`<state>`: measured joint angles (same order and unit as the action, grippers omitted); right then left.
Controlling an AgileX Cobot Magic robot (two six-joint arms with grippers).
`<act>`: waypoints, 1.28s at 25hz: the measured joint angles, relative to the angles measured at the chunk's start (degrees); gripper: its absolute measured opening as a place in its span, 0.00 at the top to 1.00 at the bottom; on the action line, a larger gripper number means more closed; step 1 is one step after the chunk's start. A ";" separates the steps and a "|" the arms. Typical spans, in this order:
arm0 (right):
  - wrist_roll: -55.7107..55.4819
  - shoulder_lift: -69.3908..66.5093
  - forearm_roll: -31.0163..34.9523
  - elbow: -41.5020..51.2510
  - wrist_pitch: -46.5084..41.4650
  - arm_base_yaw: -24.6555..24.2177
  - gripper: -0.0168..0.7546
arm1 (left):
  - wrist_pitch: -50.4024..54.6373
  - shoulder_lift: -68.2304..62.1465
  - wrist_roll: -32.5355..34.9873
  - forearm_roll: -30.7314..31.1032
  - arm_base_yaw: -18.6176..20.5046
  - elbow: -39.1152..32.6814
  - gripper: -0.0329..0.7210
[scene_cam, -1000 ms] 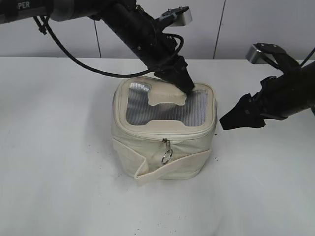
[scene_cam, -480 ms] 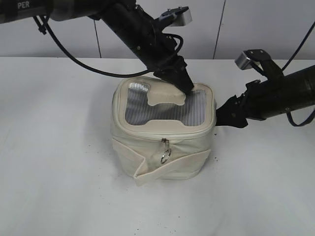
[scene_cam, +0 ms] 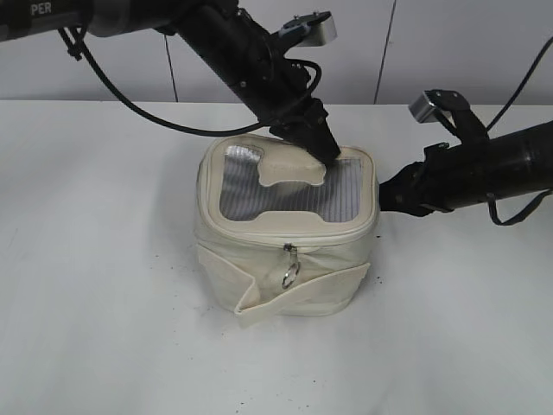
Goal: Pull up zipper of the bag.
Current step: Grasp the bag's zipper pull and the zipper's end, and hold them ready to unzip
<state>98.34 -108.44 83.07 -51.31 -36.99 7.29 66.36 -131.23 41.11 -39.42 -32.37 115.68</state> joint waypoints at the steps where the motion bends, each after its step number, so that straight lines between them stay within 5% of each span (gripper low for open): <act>1: -1.35 0.00 -0.30 0.00 0.05 0.00 0.96 | 0.07 0.00 0.00 0.00 0.00 0.00 0.90; 15: -30.94 10.45 -25.25 0.00 -3.09 0.31 0.97 | 0.02 0.00 0.00 -0.05 0.00 0.00 0.90; 27: -55.24 16.50 -50.86 -0.22 -3.98 10.78 0.97 | 0.11 0.00 -0.33 0.00 -0.05 0.00 0.90; 32: -60.11 19.78 -54.38 0.03 -8.09 13.08 0.97 | 0.06 0.00 -1.13 0.07 -0.10 0.00 0.90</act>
<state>38.23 -88.66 28.70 -51.28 -45.08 20.37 66.41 -131.23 39.98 -39.35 -32.47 115.68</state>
